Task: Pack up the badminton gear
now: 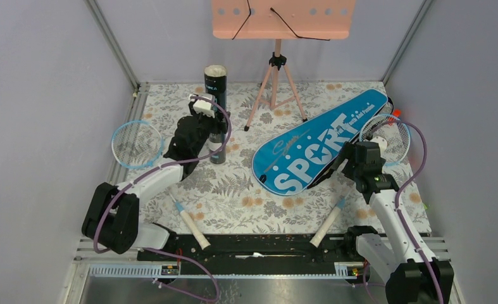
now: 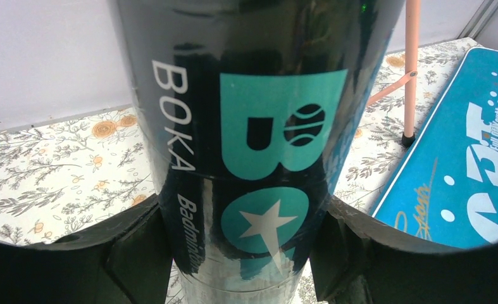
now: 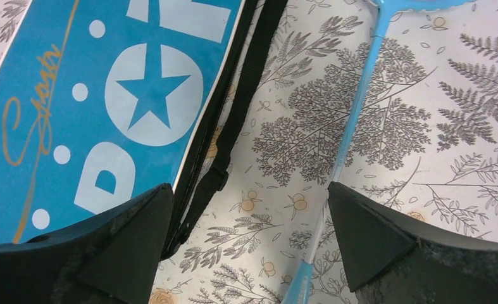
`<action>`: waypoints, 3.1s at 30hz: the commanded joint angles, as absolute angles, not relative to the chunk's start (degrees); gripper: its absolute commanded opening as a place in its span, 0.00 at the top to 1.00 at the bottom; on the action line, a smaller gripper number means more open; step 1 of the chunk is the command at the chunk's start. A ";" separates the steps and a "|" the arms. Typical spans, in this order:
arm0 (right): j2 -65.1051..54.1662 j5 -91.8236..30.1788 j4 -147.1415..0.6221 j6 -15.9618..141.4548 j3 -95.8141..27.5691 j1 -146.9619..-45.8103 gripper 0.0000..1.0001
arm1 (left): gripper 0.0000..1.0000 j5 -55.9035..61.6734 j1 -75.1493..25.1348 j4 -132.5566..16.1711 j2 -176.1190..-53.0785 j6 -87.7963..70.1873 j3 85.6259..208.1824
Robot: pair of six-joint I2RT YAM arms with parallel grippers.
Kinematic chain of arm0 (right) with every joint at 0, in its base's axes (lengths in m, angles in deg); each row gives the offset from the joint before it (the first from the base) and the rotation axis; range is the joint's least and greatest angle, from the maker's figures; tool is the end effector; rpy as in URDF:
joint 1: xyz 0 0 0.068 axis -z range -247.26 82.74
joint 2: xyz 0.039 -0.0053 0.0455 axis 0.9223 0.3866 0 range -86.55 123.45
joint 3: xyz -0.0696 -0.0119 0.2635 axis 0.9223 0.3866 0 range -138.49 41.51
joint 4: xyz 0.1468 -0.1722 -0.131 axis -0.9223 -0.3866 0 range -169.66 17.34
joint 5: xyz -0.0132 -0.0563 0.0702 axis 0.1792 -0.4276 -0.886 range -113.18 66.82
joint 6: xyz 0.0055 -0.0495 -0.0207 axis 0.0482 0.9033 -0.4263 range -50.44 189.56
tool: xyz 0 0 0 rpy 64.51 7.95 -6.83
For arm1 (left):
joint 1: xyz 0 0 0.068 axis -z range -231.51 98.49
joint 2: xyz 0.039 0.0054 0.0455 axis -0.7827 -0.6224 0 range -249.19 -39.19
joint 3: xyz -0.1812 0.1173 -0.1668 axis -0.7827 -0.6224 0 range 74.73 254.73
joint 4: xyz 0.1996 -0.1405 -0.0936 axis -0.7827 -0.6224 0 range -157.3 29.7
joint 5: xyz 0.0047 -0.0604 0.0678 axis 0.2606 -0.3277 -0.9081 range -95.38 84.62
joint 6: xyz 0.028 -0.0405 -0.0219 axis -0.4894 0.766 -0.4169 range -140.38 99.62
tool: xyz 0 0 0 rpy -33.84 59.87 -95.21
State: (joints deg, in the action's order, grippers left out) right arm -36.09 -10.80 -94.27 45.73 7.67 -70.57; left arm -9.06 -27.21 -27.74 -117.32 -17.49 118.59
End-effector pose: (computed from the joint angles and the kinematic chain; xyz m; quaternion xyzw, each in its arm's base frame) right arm 0.1894 0.0033 0.2371 0.2057 0.8717 0.0075 0.4447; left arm 0.2848 -0.1261 0.2803 0.1112 0.7089 -0.1412 0.6820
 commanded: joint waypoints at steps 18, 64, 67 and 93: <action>-30.09 -25.07 -95.93 49.28 1.45 -75.98 0.07 | 1.00 -15.74 -27.60 -27.94 -103.47 -20.78 115.07; 26.11 -12.02 -96.90 49.73 -31.79 -129.08 0.85 | 1.00 -17.46 -27.60 -47.98 -72.24 -11.69 100.75; 24.88 -11.62 -96.86 49.43 -31.27 -129.35 1.00 | 1.00 -17.06 -27.60 -47.58 -72.07 -12.09 100.47; -39.35 -9.46 -122.46 47.93 -24.44 -117.84 1.00 | 1.00 34.81 -14.71 -34.03 -83.06 -29.37 98.39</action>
